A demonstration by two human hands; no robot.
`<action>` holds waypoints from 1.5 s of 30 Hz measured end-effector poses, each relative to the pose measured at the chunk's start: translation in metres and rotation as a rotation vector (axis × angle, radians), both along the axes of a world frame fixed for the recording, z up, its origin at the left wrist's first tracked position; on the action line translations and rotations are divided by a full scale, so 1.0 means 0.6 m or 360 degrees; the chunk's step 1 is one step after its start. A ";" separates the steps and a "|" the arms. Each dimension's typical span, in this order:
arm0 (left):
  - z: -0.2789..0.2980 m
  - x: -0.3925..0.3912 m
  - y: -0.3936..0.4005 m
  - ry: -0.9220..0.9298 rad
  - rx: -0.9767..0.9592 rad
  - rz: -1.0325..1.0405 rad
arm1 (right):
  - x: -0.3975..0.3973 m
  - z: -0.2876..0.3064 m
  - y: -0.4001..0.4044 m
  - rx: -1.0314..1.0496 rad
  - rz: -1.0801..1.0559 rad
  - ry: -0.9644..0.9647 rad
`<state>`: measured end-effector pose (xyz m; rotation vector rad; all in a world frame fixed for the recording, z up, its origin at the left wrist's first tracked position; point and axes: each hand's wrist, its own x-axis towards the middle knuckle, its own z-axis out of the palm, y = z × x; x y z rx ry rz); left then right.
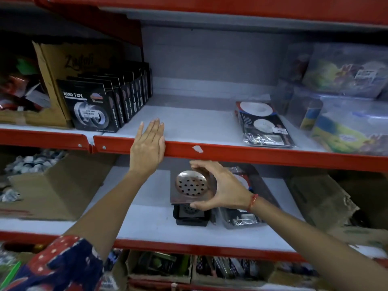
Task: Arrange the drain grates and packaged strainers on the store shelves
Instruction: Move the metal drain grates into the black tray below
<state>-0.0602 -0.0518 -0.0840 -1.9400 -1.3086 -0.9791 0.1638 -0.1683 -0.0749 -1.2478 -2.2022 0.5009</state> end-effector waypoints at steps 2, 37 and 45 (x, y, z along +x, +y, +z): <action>-0.001 0.001 -0.001 -0.0013 0.0020 -0.0008 | 0.003 -0.040 0.005 -0.0033 -0.0034 -0.0107; -0.050 -0.003 0.071 -0.0105 0.0439 -0.0101 | -0.021 -0.305 0.232 -0.0830 -0.0123 -0.0840; -0.043 -0.003 0.063 -0.0093 0.0356 -0.0102 | -0.026 -0.293 0.211 -0.0739 -0.0154 -0.0859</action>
